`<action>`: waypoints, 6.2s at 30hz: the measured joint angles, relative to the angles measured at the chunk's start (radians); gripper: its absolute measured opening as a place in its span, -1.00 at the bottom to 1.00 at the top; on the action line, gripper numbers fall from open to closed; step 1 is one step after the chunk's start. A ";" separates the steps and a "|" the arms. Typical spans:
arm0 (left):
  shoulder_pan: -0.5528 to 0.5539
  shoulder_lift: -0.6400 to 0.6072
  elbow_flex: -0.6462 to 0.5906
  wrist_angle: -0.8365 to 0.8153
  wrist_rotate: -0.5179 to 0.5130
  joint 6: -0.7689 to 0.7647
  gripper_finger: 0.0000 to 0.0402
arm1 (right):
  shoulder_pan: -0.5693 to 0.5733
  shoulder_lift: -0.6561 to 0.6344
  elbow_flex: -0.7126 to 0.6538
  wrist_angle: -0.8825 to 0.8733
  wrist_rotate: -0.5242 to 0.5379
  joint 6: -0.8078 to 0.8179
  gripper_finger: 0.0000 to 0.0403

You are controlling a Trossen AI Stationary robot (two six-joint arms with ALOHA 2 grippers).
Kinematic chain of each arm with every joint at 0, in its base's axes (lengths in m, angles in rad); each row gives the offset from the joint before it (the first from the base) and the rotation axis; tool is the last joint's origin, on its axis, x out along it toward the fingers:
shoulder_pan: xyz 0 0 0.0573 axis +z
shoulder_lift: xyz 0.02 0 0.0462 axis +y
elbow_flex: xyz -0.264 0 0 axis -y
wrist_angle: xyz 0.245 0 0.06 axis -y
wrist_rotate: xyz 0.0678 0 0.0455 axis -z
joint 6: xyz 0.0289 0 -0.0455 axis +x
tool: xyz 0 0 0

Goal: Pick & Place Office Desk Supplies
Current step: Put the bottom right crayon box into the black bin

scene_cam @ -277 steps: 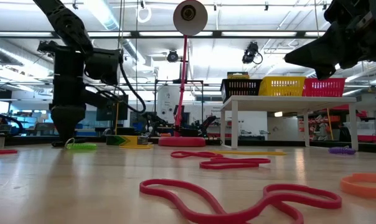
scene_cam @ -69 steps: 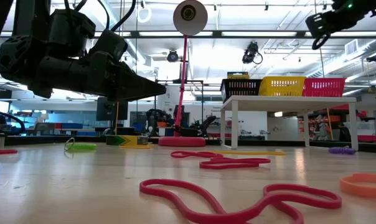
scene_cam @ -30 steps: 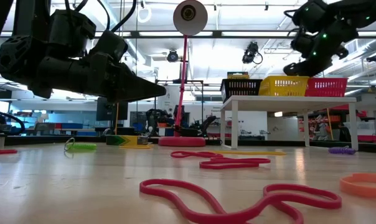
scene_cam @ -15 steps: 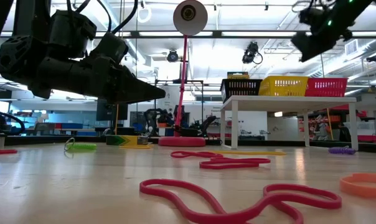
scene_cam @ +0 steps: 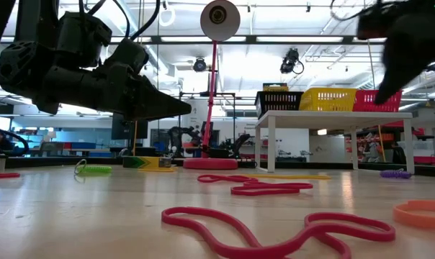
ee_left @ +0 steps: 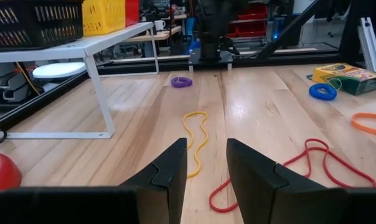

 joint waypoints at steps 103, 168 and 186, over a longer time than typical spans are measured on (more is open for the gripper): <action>-0.001 -0.001 0.001 -0.042 0.011 -0.012 -0.41 | 0.580 0.298 -0.156 0.561 -0.251 0.775 -0.97; 0.000 0.001 0.048 -0.152 0.011 -0.043 -0.41 | 0.055 0.722 0.425 -0.090 0.664 -0.487 -1.00; -0.001 0.001 0.064 -0.182 0.011 -0.030 -0.41 | -0.205 0.663 0.756 -0.555 1.058 -0.645 -1.00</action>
